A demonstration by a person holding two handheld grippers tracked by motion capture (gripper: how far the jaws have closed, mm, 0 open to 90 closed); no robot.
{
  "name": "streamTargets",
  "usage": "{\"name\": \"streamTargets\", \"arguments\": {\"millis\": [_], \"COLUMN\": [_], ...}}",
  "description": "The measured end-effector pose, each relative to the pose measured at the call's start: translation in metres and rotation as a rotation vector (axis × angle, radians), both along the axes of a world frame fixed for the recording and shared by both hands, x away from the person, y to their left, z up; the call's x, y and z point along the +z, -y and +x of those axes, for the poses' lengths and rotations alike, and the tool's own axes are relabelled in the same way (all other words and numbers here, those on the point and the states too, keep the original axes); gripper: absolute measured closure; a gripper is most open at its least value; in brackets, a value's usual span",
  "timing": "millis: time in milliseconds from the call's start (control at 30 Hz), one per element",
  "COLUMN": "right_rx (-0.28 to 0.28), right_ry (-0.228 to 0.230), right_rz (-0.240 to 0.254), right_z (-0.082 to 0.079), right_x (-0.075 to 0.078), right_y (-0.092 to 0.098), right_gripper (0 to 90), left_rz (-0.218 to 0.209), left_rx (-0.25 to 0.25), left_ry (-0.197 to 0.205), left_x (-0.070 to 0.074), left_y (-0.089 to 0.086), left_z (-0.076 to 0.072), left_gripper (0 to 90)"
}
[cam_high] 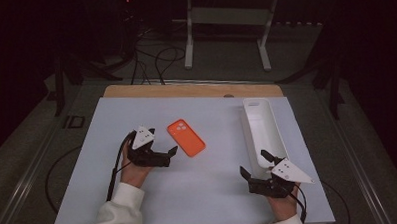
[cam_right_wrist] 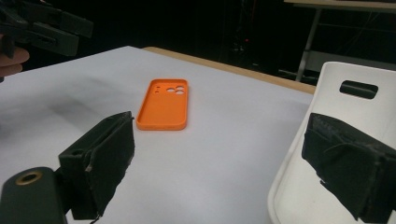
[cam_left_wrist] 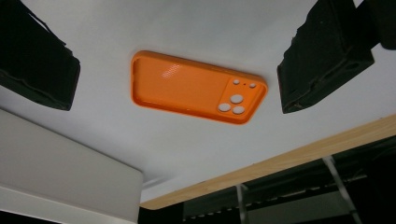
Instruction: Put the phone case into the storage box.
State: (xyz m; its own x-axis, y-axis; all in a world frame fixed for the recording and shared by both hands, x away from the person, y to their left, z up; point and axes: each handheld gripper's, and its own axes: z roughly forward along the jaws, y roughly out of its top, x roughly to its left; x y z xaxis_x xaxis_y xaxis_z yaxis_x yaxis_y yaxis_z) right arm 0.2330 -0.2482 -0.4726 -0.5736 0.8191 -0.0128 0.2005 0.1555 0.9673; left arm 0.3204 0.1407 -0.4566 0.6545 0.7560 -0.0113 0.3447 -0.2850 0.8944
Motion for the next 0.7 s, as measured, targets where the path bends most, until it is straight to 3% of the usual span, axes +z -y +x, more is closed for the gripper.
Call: {"name": "streamTargets", "arguments": {"millis": [700], "right_rx": [-0.007], "right_ry": [0.003], "right_rz": [0.003], "right_z": [-0.001], "right_x": [0.000], "right_y": [0.002], "right_gripper": [9.2], "left_rz": [0.009], "left_rx": [-0.024], "left_ry": [-0.013], "left_x": [-0.003], "left_y": [0.020], "left_z": [0.008], "left_gripper": [0.0]}}
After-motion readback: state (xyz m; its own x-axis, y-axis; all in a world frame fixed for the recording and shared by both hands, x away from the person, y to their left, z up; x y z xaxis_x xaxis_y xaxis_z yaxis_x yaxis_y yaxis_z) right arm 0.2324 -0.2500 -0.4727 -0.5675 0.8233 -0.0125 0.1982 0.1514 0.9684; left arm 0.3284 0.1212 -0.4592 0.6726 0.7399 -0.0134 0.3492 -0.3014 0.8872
